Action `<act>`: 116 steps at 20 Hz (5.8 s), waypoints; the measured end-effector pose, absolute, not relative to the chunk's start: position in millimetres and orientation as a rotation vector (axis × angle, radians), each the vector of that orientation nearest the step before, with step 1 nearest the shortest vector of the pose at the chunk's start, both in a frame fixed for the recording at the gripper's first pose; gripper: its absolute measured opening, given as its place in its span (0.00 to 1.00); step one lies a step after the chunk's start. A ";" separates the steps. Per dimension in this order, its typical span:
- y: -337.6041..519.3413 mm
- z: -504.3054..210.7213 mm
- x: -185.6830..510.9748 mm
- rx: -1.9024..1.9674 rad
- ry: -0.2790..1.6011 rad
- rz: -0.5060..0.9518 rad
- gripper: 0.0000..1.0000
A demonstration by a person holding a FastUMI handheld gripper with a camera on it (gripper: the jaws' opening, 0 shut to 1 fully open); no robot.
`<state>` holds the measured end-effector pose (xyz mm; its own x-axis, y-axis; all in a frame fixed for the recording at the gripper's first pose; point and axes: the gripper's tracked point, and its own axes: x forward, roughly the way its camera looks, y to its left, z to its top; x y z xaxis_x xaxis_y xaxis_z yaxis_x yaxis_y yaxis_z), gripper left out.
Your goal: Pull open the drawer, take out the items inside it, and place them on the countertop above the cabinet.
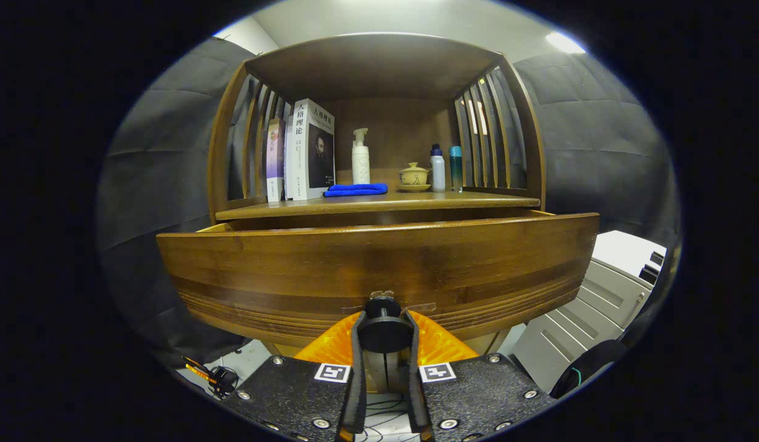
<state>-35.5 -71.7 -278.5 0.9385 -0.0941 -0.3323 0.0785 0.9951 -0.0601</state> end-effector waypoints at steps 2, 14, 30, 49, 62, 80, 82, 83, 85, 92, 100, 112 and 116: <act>-71.1 -283.0 -49.9 -0.015 0.349 -0.068 0.27; -56.0 -279.2 -112.5 -0.058 0.389 -0.054 0.27; -44.4 -175.3 -105.9 0.002 0.312 -0.034 0.97; -86.8 -222.8 18.8 0.010 0.806 -0.223 0.97; -91.7 -315.8 11.7 0.062 1.265 -0.318 0.93; -87.7 -298.4 4.9 0.043 1.172 -0.315 0.33; -85.1 -281.0 2.5 0.020 1.125 -0.345 0.33; -82.4 -274.1 0.5 0.015 1.107 -0.357 0.33; -76.8 -257.3 -1.6 0.008 1.068 -0.363 0.33; -81.0 -192.0 25.9 -0.034 0.903 -0.361 0.33; -68.8 -171.5 132.3 -0.040 0.798 -0.253 0.33; -74.3 -208.6 217.1 -0.159 0.815 -0.128 0.37; -75.5 -213.3 223.9 -0.113 0.816 -0.121 0.40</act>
<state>223.9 -75.5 -213.3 0.6788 -0.1512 -0.7186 0.0641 0.9870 -0.1471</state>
